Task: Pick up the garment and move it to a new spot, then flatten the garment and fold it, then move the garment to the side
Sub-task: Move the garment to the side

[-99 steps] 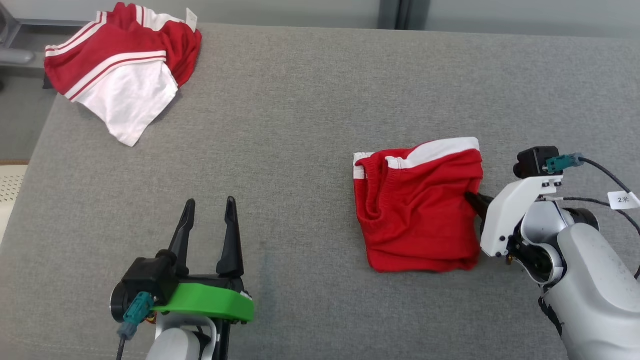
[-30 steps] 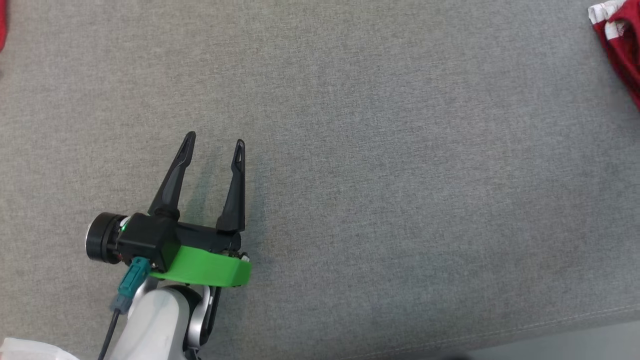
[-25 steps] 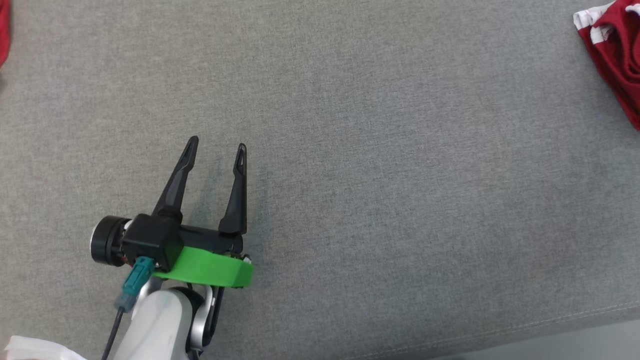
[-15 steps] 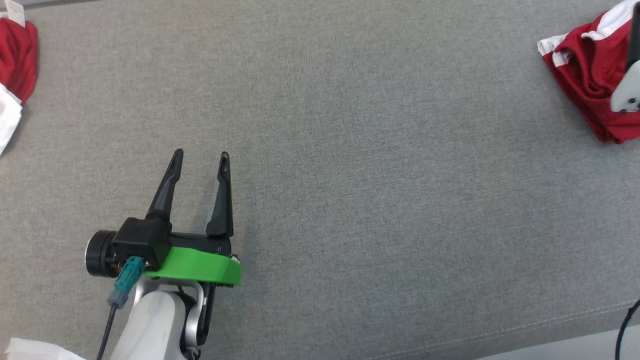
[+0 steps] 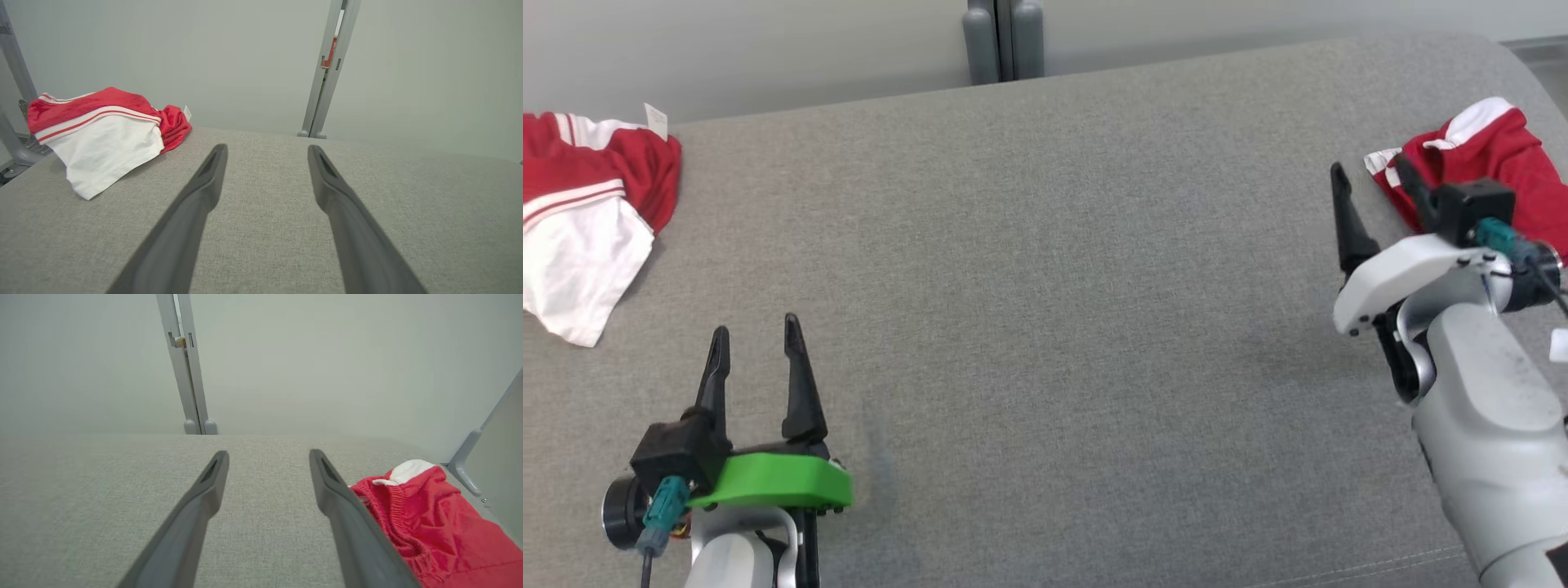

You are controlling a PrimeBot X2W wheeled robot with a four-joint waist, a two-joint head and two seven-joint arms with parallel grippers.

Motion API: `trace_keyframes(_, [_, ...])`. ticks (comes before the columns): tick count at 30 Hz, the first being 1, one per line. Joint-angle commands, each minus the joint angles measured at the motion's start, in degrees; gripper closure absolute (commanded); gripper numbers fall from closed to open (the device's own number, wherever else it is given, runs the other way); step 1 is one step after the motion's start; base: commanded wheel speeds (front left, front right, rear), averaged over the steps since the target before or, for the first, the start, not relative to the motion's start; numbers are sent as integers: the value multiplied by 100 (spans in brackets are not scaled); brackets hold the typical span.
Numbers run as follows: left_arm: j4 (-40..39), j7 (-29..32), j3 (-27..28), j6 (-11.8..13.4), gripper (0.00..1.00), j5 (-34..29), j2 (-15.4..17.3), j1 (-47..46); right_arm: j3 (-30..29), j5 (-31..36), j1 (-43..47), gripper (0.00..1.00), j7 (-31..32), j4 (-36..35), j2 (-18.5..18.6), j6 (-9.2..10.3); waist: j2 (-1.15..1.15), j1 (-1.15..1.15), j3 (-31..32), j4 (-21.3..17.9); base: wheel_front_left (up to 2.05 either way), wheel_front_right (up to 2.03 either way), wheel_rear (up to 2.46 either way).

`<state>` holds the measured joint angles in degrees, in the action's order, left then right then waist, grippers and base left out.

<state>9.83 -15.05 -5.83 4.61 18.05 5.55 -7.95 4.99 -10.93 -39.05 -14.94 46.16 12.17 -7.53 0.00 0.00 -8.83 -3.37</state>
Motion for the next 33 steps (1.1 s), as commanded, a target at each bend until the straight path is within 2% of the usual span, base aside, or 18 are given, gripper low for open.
trace_keyframes(1, [-12, -13, 83, -15, 0, -21, -39, 149, 77, 18, 256, 0, -24, -191, -67, 9, 0, 0, 225, 191, 0, 0, 0])
trace_keyframes(10, [17, -9, 199, -149, 0, -215, -205, 675, -268, 172, 1921, 0, -28, -1804, -652, 9, 0, 0, 433, 399, 0, 0, 0])
trace_keyframes(16, [137, -10, 92, -207, 0, -274, -239, 772, -540, 366, 2759, 0, -28, -2531, -890, 9, 0, 0, 494, 467, 0, 0, 0])
trace_keyframes(26, [266, -10, -4, -244, 0, -269, -259, 648, -231, 80, 3033, 0, 12, -2777, -919, 9, 0, 0, 487, 414, 0, 0, 0])
trace_keyframes(33, [294, -10, -25, -261, 0, -271, -262, 602, -227, 58, 3057, 0, 41, -2790, -920, 9, 0, 0, 498, 434, 0, 0, 0])
